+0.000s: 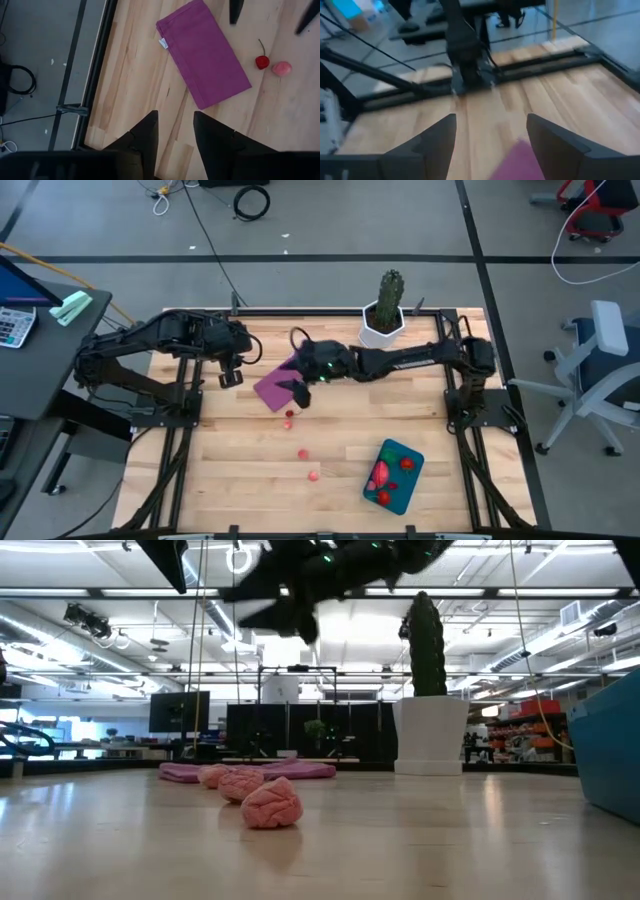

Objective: Pick and placing Produce into tupperware
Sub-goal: Put the peach into the blue bin

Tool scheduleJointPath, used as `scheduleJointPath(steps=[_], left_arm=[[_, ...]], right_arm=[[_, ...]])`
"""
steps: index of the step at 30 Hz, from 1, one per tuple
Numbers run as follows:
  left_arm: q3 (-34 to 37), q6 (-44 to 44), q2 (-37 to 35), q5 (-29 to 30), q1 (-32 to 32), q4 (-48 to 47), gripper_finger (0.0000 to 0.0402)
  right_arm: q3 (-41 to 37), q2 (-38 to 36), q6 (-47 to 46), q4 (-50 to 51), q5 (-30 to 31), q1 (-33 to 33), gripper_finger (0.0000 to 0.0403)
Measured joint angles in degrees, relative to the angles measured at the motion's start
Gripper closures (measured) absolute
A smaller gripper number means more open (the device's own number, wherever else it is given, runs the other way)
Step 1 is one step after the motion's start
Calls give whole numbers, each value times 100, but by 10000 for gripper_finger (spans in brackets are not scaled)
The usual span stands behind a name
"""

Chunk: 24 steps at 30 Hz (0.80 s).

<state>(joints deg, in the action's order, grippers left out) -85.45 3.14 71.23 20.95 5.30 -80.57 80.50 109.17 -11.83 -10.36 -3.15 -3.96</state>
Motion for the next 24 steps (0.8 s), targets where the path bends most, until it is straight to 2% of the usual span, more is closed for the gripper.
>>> scheduleJointPath(steps=[4,6,13,17,24], left_arm=[[0,72,1,0,0,-37,269],[0,67,-1,0,0,-96,266],[-2,63,-1,2,0,-239,260],[-2,59,1,2,0,-256,266],[-2,67,-1,2,0,-257,265]], right_arm=[[1043,432,189,960,-149,-42,151],[1273,693,253,1312,-143,-12,151],[1280,1606,295,1485,-167,323,155],[1285,1803,321,1480,-133,510,157],[1276,2325,561,1793,625,761,155]])
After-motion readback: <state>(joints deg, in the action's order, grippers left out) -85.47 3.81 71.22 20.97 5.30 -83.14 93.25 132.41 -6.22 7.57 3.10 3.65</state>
